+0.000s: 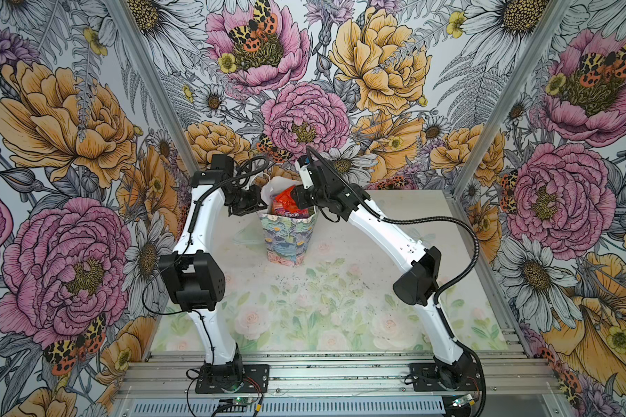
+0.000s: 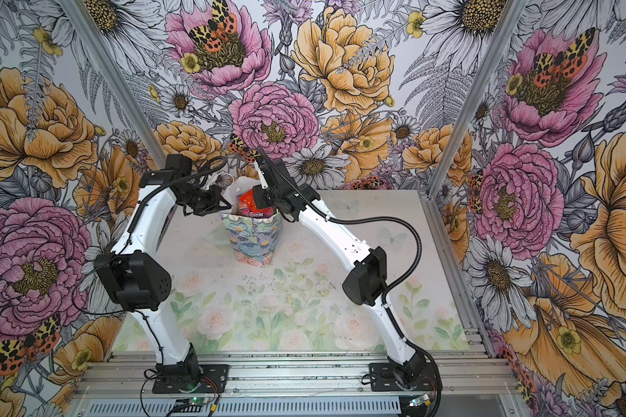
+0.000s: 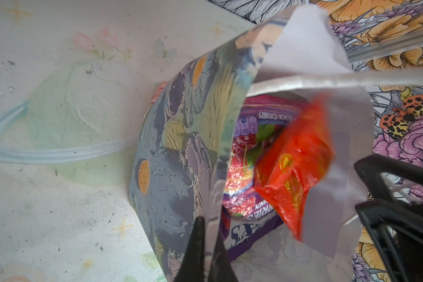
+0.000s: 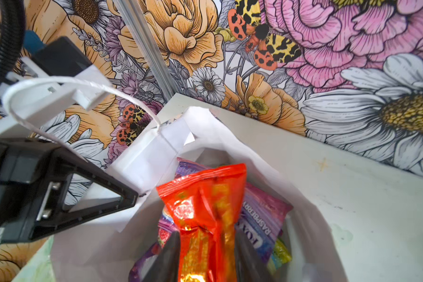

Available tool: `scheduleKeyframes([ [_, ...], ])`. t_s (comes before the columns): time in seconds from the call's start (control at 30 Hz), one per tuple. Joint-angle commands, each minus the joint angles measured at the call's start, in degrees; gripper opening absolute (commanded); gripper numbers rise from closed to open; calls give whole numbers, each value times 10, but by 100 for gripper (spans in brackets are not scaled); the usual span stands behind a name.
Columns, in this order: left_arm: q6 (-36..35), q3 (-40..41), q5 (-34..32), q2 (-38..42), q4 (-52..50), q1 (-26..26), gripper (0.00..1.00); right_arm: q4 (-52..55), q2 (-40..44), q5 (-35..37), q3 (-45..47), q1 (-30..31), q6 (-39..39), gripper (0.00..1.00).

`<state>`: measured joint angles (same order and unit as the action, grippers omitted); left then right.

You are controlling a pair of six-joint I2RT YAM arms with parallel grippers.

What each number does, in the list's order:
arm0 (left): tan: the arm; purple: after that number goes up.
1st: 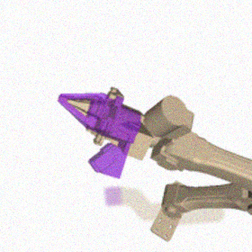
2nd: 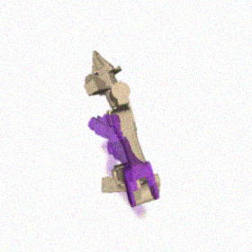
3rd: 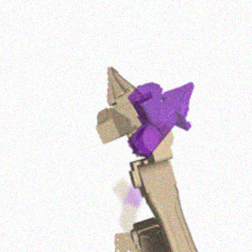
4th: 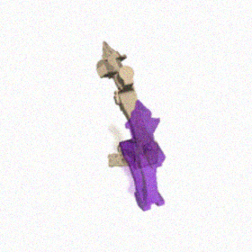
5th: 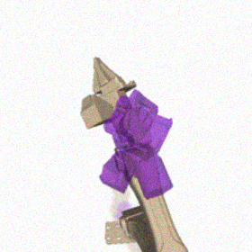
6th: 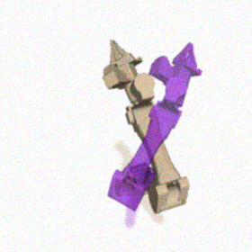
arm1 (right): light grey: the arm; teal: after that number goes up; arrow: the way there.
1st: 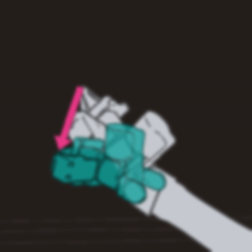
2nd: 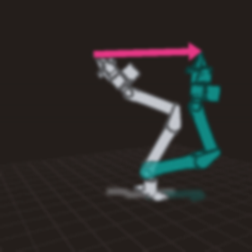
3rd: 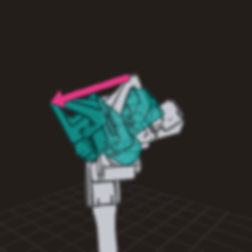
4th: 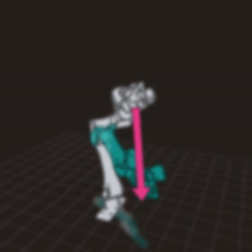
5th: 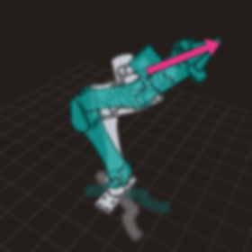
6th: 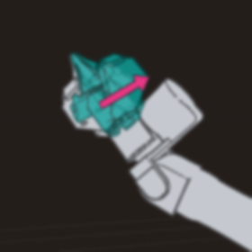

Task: Place the snacks into the paper bag
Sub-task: Place the snack in the paper bag.

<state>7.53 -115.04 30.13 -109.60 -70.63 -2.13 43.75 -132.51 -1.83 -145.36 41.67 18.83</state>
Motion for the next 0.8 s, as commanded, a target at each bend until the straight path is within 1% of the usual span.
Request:
scheduleKeyframes([
  [0.0, 3, 0, 2, 26, 20, -7, 0, 1, 32, -8, -19, 2, 0, 55],
  [0.03, 3, 1, 3, 26, 20, -7, 0, 1, 36, -8, -20, 1, -1, 57],
  [0.17, 3, 0, 4, 28, 20, -7, 0, -1, 67, -19, -25, 2, -2, 70],
  [0.27, 2, -1, 4, 30, 20, -7, 1, -1, 93, -20, -31, 1, -10, 76],
  [0.33, 2, 0, 4, 32, 20, -7, 9, -2, 110, -23, -34, -1, -18, 79],
  [0.4, 1, -1, -2, 35, 20, -7, 25, -1, 131, -17, -29, -1, -39, 82],
  [0.47, 2, 1, -9, 37, 21, -7, 36, -2, 150, 4, -14, -1, -60, 87],
  [0.57, 2, -1, -14, 39, 20, -8, 44, -2, 179, 29, 17, -5, -79, 91],
  [0.6, 2, -1, -16, 40, 20, -8, 48, -2, 190, 32, 27, -7, -81, 91],
  [0.63, 2, 0, -18, 40, 20, -7, 56, -1, 198, 33, 37, -9, -82, 92],
  [0.67, 3, -1, -19, 40, 21, -8, 63, -2, 209, 36, 49, -10, -84, 92],
  [0.73, 3, -4, -14, 41, 20, -8, 68, -3, 229, 39, 70, -11, -91, 93],
  [0.77, 2, -4, -10, 41, 20, -7, 74, -5, 240, 43, 85, -12, -94, 95],
])
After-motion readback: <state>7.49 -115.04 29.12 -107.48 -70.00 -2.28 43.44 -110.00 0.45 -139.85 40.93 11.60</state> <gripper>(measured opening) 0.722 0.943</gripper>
